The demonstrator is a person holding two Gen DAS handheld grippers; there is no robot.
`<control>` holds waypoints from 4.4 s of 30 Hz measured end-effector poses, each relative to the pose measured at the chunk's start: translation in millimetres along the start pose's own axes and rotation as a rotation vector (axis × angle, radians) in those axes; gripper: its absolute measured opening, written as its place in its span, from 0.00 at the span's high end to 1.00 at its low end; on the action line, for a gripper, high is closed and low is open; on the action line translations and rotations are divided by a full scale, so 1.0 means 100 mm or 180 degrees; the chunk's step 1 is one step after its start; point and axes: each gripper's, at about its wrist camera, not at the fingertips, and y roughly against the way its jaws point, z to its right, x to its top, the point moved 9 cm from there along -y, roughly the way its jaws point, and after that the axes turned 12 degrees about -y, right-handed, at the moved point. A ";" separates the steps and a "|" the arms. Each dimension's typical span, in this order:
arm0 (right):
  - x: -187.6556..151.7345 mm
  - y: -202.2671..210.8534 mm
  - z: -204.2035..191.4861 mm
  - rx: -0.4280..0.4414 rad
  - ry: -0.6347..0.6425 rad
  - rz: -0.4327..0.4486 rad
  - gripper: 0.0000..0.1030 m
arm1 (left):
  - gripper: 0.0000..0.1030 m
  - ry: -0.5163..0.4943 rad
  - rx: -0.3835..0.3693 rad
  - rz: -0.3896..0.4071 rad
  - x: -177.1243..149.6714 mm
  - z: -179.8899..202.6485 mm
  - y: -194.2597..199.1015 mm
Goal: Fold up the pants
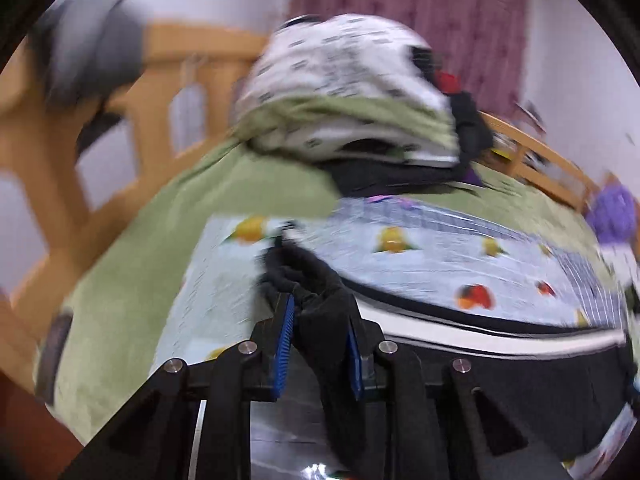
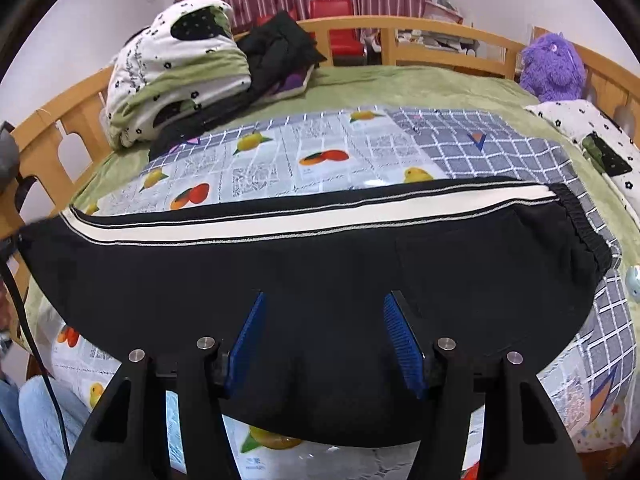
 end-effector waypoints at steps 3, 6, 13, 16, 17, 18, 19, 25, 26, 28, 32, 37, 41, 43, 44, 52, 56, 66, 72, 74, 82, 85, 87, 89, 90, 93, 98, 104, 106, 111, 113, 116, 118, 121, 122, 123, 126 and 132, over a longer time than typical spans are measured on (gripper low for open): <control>-0.01 0.09 0.14 0.0022 -0.0003 0.0070 0.41 | 0.79 -0.0349 -0.0106 0.0077 0.22 0.69 0.18; -0.03 0.13 0.38 -0.0012 -0.0136 0.0067 0.41 | 0.80 -0.0591 -0.0288 0.0112 0.31 1.39 0.25; -0.06 0.31 0.91 0.0206 -0.0662 0.0052 0.41 | 0.80 -0.1027 -0.0890 -0.0176 -0.09 3.06 0.18; -0.05 0.34 1.03 0.0291 -0.0816 0.0056 0.41 | 0.78 -0.1264 -0.1048 -0.0337 -0.37 3.48 0.16; -0.05 0.33 1.05 0.0297 -0.0831 0.0048 0.41 | 0.78 -0.1287 -0.1080 -0.0390 -0.45 3.56 0.17; -0.05 0.31 1.05 0.0307 -0.0831 0.0020 0.41 | 0.77 -0.1303 -0.1117 -0.0491 -0.55 3.61 0.16; -0.06 0.29 1.05 0.0305 -0.0823 -0.0008 0.41 | 0.75 -0.1306 -0.1186 -0.0618 -0.65 3.64 0.14; -0.08 0.14 0.85 0.0255 -0.0668 -0.0119 0.41 | 0.54 -0.1154 -0.1397 -0.0481 -0.60 3.38 0.37; -0.08 0.11 0.79 0.0242 -0.0618 -0.0139 0.41 | 0.48 -0.1115 -0.1381 -0.0394 -0.53 3.29 0.39; -0.09 0.05 0.68 0.0257 -0.0545 -0.0192 0.41 | 0.45 -0.1009 -0.1280 -0.0245 -0.39 3.05 0.42; -0.13 -0.09 0.41 0.0214 -0.0352 -0.0298 0.41 | 0.45 -0.0725 -0.1068 -0.0185 -0.24 2.54 0.26; -0.22 -0.29 0.00 0.0195 -0.0005 -0.0392 0.54 | 0.45 -0.0561 -0.0559 -0.0248 -0.24 1.97 -0.04; -0.27 -0.50 -0.45 0.0369 0.0150 -0.0615 0.57 | 0.45 -0.0356 -0.0621 -0.0360 -0.24 1.77 -0.15; -0.27 -0.62 -0.60 0.0482 0.0080 -0.0714 0.57 | 0.45 -0.0293 -0.0656 -0.0375 -0.25 1.71 -0.16; -0.29 -0.71 -0.65 0.0500 0.0052 -0.0757 0.57 | 0.45 -0.0280 -0.0643 -0.0368 -0.25 1.69 -0.16; -0.50 -0.84 -0.81 0.0706 0.0210 -0.0946 0.91 | 0.45 -0.0056 -0.0570 -0.0258 -0.17 1.32 -0.12; -0.55 -0.70 -0.58 0.0971 -0.0160 -0.1099 0.88 | 0.45 0.0248 -0.0606 -0.0310 -0.19 1.08 -0.20; -0.54 -0.98 -0.65 0.0623 -0.0044 -0.1021 0.43 | 0.45 0.0604 -0.0769 -0.0429 -0.28 0.95 -0.31; -0.57 -1.16 -0.84 0.0411 0.0269 -0.0902 0.85 | 0.45 0.0613 -0.0743 -0.0446 -0.30 0.93 -0.32; -0.36 -0.88 -0.79 0.0795 0.0012 -0.0756 0.87 | 0.45 0.0625 -0.0746 -0.0468 -0.31 0.94 -0.32; -0.54 -0.89 -0.11 0.0458 -0.0376 -0.1136 0.79 | 0.45 0.0406 -0.0795 -0.0537 -0.34 1.18 -0.32; -0.48 -0.83 -0.14 0.0333 -0.0185 -0.0972 0.75 | 0.45 0.0334 -0.0751 -0.0480 -0.32 1.23 -0.26; -0.32 -0.65 -0.18 0.0342 -0.0096 -0.0621 0.73 | 0.45 0.0279 -0.0733 -0.0457 -0.31 1.26 -0.24; -0.26 -0.52 -0.21 0.0346 -0.0042 -0.0396 0.58 | 0.45 0.0232 -0.0729 -0.0431 -0.30 1.27 -0.22; -0.27 -0.50 -0.24 0.0351 0.0008 -0.0371 0.58 | 0.45 0.0225 -0.0736 -0.0418 -0.29 1.28 -0.20; -0.46 -0.67 -0.33 0.0153 0.0276 -0.0573 0.58 | 0.45 0.0250 -0.0812 -0.0374 -0.27 1.28 -0.16; -0.68 -0.91 -0.26 -0.0072 0.0110 -0.0749 0.54 | 0.45 0.0328 -0.0924 -0.0317 -0.25 1.25 -0.10; -0.58 -0.96 -0.19 -0.0093 -0.0299 -0.0769 0.53 | 0.45 0.0285 -0.0973 -0.0296 -0.25 1.27 -0.06; -0.59 -0.88 -0.22 -0.0189 -0.0276 -0.0702 0.53 | 0.45 0.0265 -0.0981 -0.0284 -0.24 1.29 -0.04; -0.52 -0.60 -0.24 -0.0388 -0.0320 -0.0397 0.53 | 0.45 0.0250 -0.1046 -0.0262 -0.23 1.31 -0.01; -0.45 -0.55 -0.23 -0.0365 -0.0397 -0.0343 0.53 | 0.45 0.0261 -0.1107 -0.0262 -0.22 1.32 0.00; -0.36 -0.46 -0.18 -0.0462 -0.0504 -0.0207 0.53 | 0.45 0.0291 -0.1161 -0.0257 -0.22 1.32 0.02; -0.30 -0.36 -0.13 -0.0587 -0.0529 -0.0077 0.53 | 0.45 0.0312 -0.1194 -0.0258 -0.22 1.33 0.02; -0.23 -0.29 -0.15 -0.0593 -0.0611 0.0020 0.53 | 0.45 0.0335 -0.1254 -0.0280 -0.21 1.36 0.01; -0.22 -0.29 -0.17 -0.0561 -0.0646 -0.0005 0.54 | 0.45 0.0339 -0.1271 -0.0285 -0.21 1.37 0.01; -0.21 -0.28 -0.19 -0.0532 -0.0680 -0.0028 0.54 | 0.45 0.0338 -0.1286 -0.0287 -0.21 1.38 0.02; -0.19 -0.27 -0.25 -0.0515 -0.0713 -0.0048 0.55 | 0.45 0.0300 -0.1305 -0.0256 -0.19 1.39 0.05; -0.19 -0.31 -0.39 -0.0545 -0.0651 -0.0083 0.55 | 0.45 0.0321 -0.1305 -0.0204 -0.14 1.35 0.07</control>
